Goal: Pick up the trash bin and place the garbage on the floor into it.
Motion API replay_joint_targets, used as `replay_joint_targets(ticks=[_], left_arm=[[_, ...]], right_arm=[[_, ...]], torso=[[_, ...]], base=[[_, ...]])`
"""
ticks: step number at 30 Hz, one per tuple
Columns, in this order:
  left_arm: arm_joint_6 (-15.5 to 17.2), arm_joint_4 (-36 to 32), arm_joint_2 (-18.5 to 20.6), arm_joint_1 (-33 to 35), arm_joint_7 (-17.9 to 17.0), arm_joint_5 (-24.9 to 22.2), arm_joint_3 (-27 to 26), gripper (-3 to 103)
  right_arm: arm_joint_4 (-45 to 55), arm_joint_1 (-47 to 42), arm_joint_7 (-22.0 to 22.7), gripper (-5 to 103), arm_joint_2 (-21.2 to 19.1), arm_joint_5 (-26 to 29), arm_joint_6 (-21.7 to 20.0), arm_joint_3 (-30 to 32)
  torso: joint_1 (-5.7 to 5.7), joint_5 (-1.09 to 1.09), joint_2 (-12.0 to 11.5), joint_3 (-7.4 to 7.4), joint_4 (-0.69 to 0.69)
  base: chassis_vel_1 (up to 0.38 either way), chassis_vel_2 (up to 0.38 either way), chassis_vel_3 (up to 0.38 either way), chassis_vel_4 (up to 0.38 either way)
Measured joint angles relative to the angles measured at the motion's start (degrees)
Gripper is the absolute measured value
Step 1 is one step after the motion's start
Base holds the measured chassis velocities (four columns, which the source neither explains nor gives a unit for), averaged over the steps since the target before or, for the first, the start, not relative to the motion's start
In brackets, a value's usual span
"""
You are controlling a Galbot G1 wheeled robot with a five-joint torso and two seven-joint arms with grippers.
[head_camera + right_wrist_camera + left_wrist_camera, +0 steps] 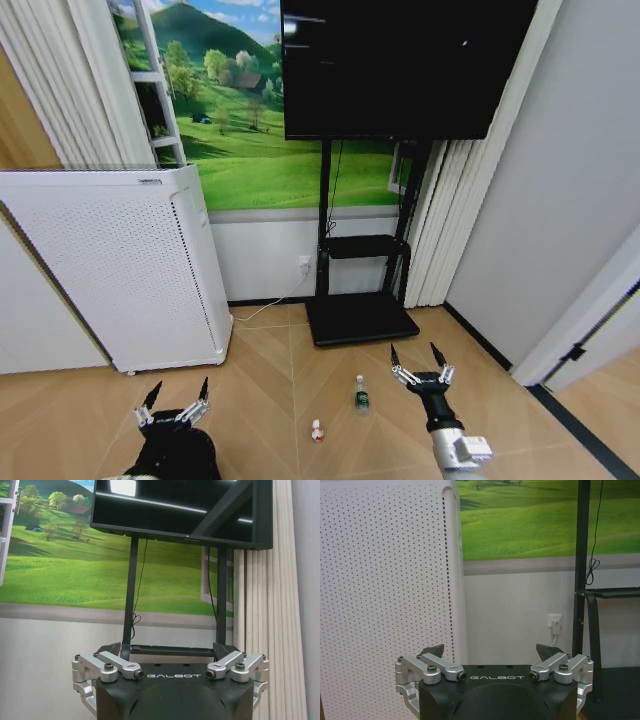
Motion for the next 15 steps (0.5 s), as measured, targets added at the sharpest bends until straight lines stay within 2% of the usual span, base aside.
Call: replay_joint_targets(ticks=[8,11,15], left_arm=[[0.0,0.15,0.0,-0.05,-0.03,-0.04,-0.03,100],[0.03,0.26,0.0,-0.08,-0.1,-0.19,-0.15,100],[0.04,0.39,0.0,-0.09,-0.14,-0.2,-0.18,100]], right_arm=[[-0.18,0.14,0.0,100,-0.08,0.05,0.31,-0.08],[-0.79,0.8,3.89,100,0.09,-0.4,1.03,-0.33],[-1.08,0.9,4.41,100,-0.03,-1.31,1.28,-0.21]], torso=[[-0.52,0.0,-1.38,-0.85,0.0],[-1.0,0.0,-2.66,-1.64,0.0],[-1.32,0.0,-3.55,-2.21,0.0]], base=[[0.0,0.0,0.0,0.0],[0.0,0.0,0.0,0.0],[0.0,0.0,0.0,0.0]])
